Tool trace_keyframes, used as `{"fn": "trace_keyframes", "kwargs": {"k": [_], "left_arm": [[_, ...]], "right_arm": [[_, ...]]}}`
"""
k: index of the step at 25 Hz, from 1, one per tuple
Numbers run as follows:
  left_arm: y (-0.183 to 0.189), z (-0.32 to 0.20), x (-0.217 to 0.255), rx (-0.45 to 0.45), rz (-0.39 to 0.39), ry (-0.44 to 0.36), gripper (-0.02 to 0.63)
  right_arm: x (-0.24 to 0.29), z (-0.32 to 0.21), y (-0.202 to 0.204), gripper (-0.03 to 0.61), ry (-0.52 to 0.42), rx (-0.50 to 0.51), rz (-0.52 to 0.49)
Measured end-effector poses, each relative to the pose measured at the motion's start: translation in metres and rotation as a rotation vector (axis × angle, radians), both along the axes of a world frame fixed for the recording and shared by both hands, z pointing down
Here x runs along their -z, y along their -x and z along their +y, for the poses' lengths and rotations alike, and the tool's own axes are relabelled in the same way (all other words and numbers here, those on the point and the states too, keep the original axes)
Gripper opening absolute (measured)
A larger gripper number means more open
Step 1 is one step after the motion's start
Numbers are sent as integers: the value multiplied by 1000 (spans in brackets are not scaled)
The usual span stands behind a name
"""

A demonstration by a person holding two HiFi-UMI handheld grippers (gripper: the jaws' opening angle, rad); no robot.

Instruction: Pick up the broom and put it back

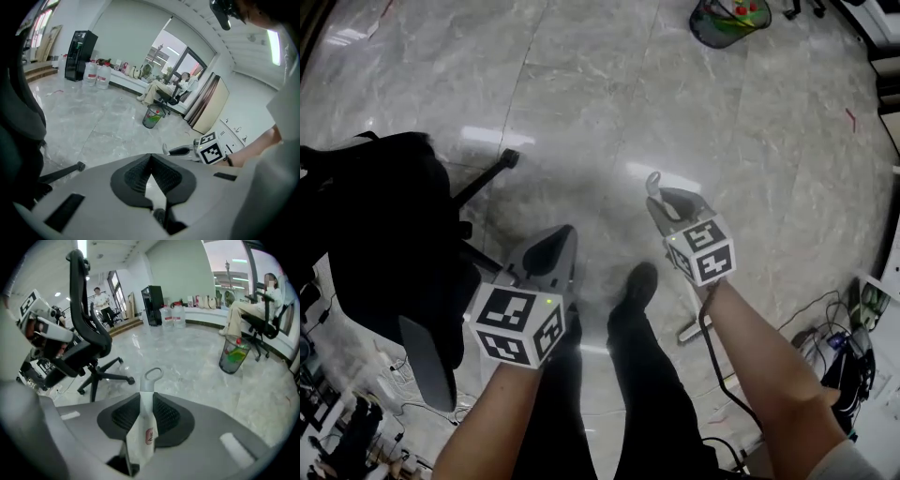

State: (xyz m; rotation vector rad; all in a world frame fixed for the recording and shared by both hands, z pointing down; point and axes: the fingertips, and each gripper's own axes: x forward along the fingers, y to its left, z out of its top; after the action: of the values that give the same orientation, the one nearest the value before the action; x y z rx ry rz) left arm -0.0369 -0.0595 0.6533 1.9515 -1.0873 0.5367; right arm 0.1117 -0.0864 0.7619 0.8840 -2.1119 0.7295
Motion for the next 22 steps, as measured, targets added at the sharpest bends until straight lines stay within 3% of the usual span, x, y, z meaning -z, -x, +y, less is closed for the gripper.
{"fn": "trace_keyframes", "kwargs": {"k": [12,17,22], "left_arm": [[-10,18,262,-44,-45,-89,8],[-15,18,340,-69,-66,-149,6],[-7,47,407,-22,-93,-183,8]], "right_arm": [[352,43,11,83,-233,165,-133],[431,51,16,83,-307,246,-150],[481,100,31,84,-312,377,-171]]}}
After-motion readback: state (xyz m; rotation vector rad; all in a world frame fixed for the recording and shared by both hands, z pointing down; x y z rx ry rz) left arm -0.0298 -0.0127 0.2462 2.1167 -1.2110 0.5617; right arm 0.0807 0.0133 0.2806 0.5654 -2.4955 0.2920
